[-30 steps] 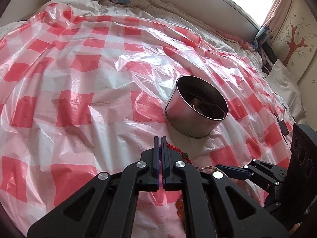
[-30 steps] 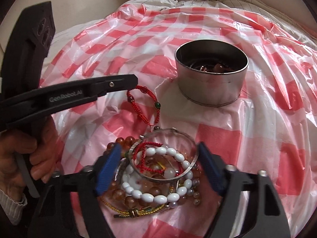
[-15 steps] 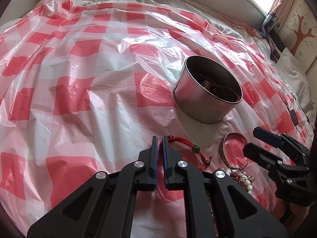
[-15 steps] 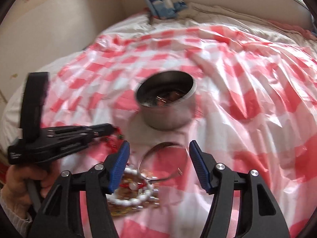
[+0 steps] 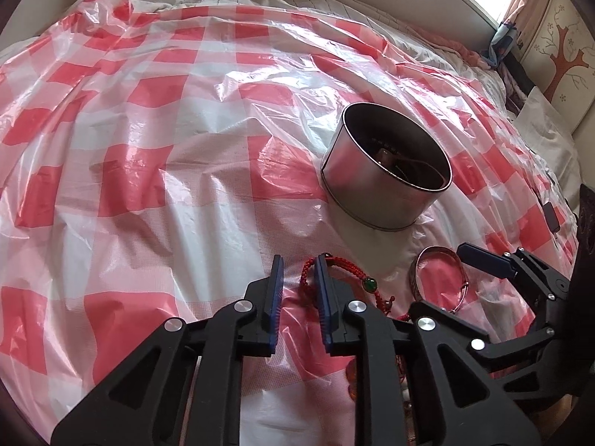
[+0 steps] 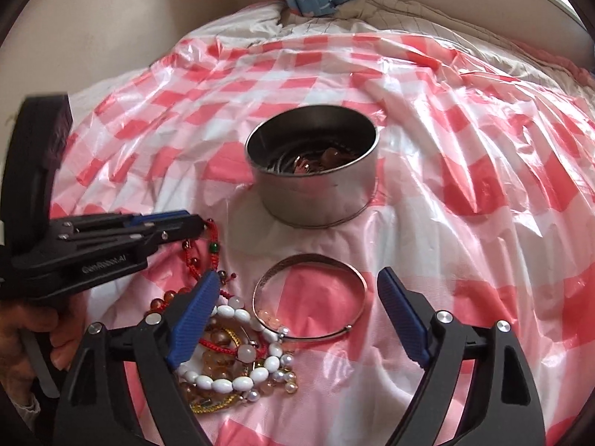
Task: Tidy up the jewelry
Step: 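Grasp the silver bangle with the right tool while the left tool holds the red string bracelet, then carry the silver bangle into the steel tin and open the right tool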
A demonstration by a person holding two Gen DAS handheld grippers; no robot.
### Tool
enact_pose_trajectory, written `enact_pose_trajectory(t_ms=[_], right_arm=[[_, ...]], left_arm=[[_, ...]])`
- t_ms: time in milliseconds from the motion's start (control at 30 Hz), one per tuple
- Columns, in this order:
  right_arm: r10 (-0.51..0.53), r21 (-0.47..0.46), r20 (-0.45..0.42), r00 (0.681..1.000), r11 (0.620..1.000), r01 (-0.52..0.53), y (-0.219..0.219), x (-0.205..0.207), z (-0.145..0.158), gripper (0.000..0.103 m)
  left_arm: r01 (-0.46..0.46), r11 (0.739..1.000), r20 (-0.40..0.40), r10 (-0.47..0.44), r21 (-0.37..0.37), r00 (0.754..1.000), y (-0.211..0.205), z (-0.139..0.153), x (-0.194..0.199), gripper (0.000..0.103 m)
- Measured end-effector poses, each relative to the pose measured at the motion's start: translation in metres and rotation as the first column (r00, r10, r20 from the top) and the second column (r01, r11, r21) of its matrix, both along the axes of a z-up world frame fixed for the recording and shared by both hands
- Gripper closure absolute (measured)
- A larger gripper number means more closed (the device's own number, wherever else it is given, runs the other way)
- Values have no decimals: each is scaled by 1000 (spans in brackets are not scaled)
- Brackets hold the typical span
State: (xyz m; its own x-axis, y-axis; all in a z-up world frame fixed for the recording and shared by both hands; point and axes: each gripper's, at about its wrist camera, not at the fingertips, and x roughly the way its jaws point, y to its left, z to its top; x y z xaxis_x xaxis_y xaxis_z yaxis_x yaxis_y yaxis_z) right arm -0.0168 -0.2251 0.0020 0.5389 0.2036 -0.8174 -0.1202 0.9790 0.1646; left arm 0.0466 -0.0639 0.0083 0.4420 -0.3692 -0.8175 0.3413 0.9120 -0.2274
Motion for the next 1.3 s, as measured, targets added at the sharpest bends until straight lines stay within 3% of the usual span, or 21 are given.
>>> enact_pose_trajectory(t_ms=[100, 133, 333, 400, 467, 767, 1100, 1300], right_arm=[[-9, -31, -25, 1000, 999, 9, 2, 3, -7, 27], [-19, -41, -25, 1000, 999, 18, 1, 3, -6, 38], [-29, -15, 15, 999, 999, 30, -6, -4, 3, 38], [-37, -20, 32, 999, 999, 38, -7, -6, 7, 38], [-51, -10, 24, 998, 999, 51, -12, -5, 6, 38], [-113, 162, 37, 993, 981, 106, -38, -5, 18, 38], [-113, 151, 184, 977, 985, 85, -36, -8, 52, 38], [-120, 135, 204, 972, 986, 93, -48, 2, 63, 38]], left_arm=[[3, 1000, -1, -3, 4, 1000, 0, -1, 0, 86], [4, 1000, -2, -4, 6, 1000, -1, -1, 0, 86], [28, 997, 28, -30, 71, 999, -9, 0, -3, 87], [36, 994, 53, -42, 99, 998, -11, 2, -6, 99], [44, 993, 87, -53, 108, 995, -12, 8, -9, 101], [70, 997, 206, -62, -31, 976, -3, 40, -18, 101], [106, 988, 240, -76, -113, 968, -21, 66, -7, 101], [113, 977, 236, -69, -179, 969, -45, 71, 14, 101]])
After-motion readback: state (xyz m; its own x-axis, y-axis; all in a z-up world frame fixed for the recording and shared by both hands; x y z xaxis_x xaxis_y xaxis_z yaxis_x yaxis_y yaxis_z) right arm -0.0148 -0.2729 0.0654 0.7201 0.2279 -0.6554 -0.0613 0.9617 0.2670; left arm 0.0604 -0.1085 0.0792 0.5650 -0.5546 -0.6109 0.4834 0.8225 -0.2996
